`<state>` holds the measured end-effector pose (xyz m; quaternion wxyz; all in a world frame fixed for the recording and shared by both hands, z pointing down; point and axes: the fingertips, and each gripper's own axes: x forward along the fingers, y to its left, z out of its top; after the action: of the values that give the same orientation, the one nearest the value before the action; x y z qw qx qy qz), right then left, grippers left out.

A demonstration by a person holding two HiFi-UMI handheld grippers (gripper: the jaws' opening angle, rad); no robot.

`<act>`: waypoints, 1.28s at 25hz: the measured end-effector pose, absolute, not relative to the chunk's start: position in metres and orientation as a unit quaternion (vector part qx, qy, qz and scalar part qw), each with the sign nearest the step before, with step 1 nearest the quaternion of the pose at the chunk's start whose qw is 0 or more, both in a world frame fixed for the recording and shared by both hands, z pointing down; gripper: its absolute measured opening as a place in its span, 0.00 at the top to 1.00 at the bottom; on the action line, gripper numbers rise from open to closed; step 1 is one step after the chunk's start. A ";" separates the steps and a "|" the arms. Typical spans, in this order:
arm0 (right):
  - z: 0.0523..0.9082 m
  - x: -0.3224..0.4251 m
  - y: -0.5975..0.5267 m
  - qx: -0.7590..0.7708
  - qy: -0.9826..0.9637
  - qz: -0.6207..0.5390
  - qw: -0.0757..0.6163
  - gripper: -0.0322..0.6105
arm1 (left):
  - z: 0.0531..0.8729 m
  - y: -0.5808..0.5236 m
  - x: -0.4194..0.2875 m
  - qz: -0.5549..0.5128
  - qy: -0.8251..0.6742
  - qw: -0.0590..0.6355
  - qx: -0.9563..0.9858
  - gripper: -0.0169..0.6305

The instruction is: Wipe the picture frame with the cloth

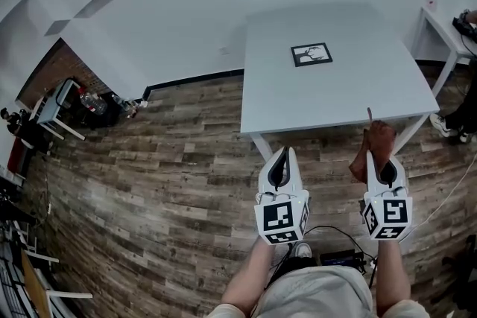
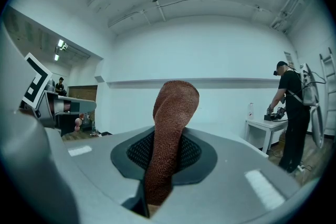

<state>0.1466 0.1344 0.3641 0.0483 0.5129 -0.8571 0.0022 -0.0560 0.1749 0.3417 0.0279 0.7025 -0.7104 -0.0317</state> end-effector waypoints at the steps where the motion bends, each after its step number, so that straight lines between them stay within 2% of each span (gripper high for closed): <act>1: 0.364 0.140 0.128 0.512 -0.857 0.003 0.049 0.81 | 0.343 0.168 -0.063 -0.033 -0.712 0.030 0.701 0.97; 13: 0.384 0.106 0.037 0.505 -0.861 0.018 0.056 0.81 | 0.360 0.080 -0.094 -0.024 -0.715 0.042 0.698 0.97; 32: 0.397 0.084 -0.198 0.454 -0.886 0.050 0.074 0.81 | 0.360 -0.138 -0.108 -0.010 -0.752 0.052 0.657 0.97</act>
<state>0.0844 -0.1977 0.3966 0.0735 0.4542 -0.8864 0.0503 -0.1080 -0.1379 0.3605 0.0519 0.6568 -0.7522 -0.0098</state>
